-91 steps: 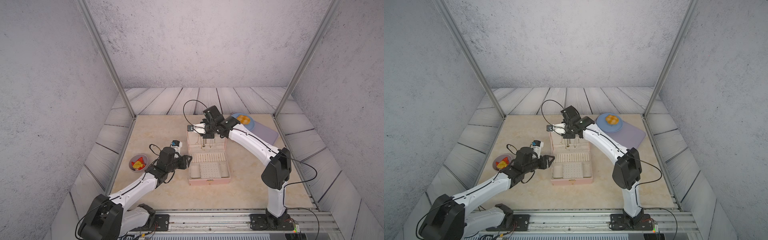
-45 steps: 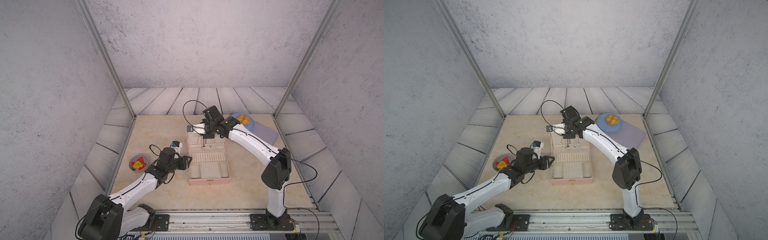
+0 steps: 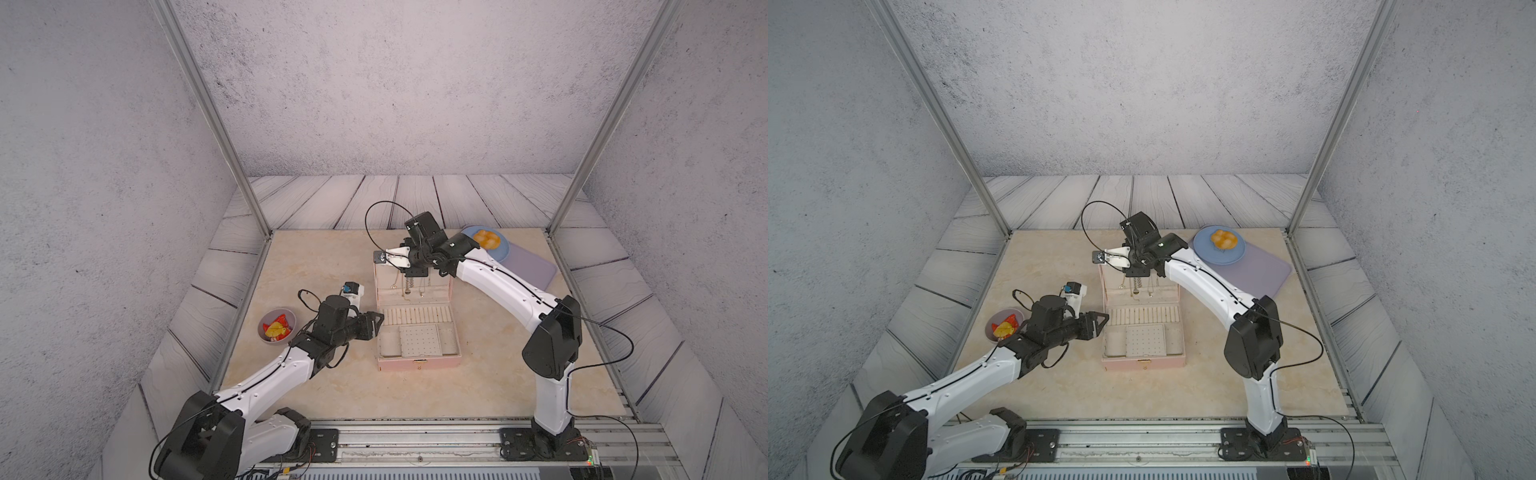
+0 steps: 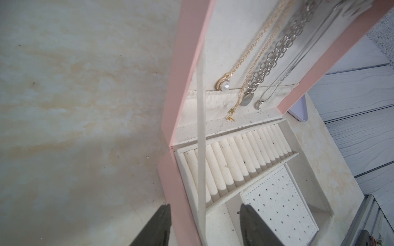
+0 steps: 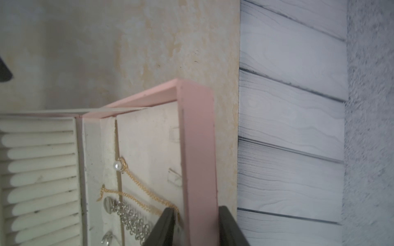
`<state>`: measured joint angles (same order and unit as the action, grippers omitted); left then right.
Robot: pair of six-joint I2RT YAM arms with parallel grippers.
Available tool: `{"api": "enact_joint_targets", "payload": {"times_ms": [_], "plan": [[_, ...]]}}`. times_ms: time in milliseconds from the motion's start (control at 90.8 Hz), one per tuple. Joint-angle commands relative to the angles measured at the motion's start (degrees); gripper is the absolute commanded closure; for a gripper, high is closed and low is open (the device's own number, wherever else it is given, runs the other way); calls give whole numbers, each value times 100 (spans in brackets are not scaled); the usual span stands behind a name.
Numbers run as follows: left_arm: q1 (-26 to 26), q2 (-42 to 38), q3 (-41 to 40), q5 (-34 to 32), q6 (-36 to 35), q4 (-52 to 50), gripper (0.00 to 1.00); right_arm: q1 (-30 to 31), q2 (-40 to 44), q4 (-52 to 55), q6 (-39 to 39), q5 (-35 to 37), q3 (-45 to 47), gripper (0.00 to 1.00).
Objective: Put jewelry chain into jewelry box
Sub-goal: Close the fastener on the jewelry box, then open the storage slot of the jewelry box.
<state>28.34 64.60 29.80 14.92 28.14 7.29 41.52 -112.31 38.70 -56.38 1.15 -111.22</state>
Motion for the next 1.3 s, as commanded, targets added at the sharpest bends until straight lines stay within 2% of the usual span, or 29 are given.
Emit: {"api": "enact_joint_targets", "payload": {"times_ms": [0,77,198,341,462,605,749,793,881,980,1123,1288], "plan": [[-39,-204,-67,-65,-141,-74,42,10,136,-353,43,165,-79,41],[-39,-277,-79,-83,-159,-121,41,14,253,-374,44,59,-195,32],[-39,-385,-98,-107,-155,-152,41,23,556,-298,129,-208,-200,26],[-39,-530,-138,-161,-164,-187,41,23,1089,-306,397,-549,139,24],[-38,-682,-175,-217,-196,-187,40,23,1704,-650,935,-781,651,24],[-39,-762,-175,-272,-288,-104,40,23,2541,-1626,2199,-781,1631,22],[-42,-627,-132,-217,-189,-48,40,23,3183,-2998,4419,-471,2908,21],[-40,-575,-137,-142,-156,-9,40,23,3244,-3242,5056,-385,3245,22],[-40,-492,-126,-23,-142,80,40,23,3190,-3405,6260,-284,3668,32],[-41,-473,-90,92,-214,201,40,25,2983,-3399,7152,-310,3936,41],[-39,-490,87,104,-486,234,41,69,2623,-3521,7935,-328,4203,52],[-48,-197,259,-486,-378,47,41,285,2026,-3510,8107,-207,4075,63]]}}
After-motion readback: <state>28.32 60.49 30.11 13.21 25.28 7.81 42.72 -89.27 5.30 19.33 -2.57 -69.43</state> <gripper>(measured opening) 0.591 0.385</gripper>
